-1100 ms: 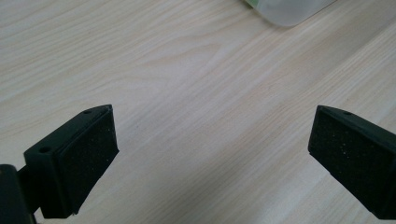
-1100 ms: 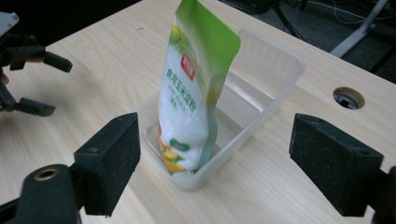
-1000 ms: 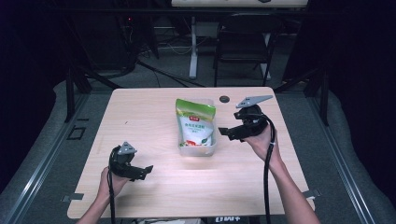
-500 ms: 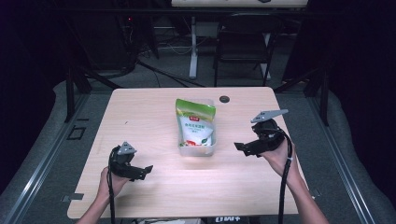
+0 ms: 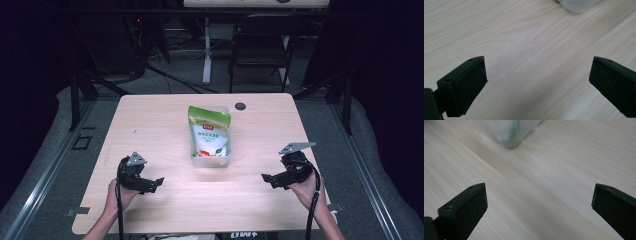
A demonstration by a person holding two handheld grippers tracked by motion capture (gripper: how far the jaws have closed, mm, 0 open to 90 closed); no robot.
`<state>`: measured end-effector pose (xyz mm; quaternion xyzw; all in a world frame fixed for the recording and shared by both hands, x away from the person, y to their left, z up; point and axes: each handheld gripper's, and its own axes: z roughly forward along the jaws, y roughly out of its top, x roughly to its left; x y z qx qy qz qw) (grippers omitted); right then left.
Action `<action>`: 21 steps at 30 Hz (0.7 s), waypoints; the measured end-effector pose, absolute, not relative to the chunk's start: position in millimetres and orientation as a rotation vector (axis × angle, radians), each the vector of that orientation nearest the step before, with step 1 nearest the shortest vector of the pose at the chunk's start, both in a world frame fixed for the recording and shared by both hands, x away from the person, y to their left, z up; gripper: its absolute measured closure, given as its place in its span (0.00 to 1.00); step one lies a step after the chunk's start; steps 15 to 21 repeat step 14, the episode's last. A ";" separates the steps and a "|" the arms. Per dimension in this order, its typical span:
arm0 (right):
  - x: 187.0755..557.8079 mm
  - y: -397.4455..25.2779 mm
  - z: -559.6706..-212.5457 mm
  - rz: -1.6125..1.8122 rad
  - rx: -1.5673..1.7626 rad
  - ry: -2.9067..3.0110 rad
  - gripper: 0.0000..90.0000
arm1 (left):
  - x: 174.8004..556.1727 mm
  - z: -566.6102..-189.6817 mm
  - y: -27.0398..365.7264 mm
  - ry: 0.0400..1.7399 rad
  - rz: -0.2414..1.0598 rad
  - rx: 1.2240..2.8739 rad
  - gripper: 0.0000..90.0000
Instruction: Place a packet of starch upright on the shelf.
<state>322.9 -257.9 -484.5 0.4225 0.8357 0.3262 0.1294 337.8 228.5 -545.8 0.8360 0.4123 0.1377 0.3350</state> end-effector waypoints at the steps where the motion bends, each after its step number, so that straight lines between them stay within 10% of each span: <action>1: 322.6 -259.3 -488.2 0.929 1.232 2.437 0.00 | 337.9 -545.6 228.6 1.071 0.360 2.187 0.01; 21: 319.1 -269.7 -525.9 0.953 1.246 2.444 0.00 | 337.7 -544.7 228.4 1.060 0.369 2.181 0.01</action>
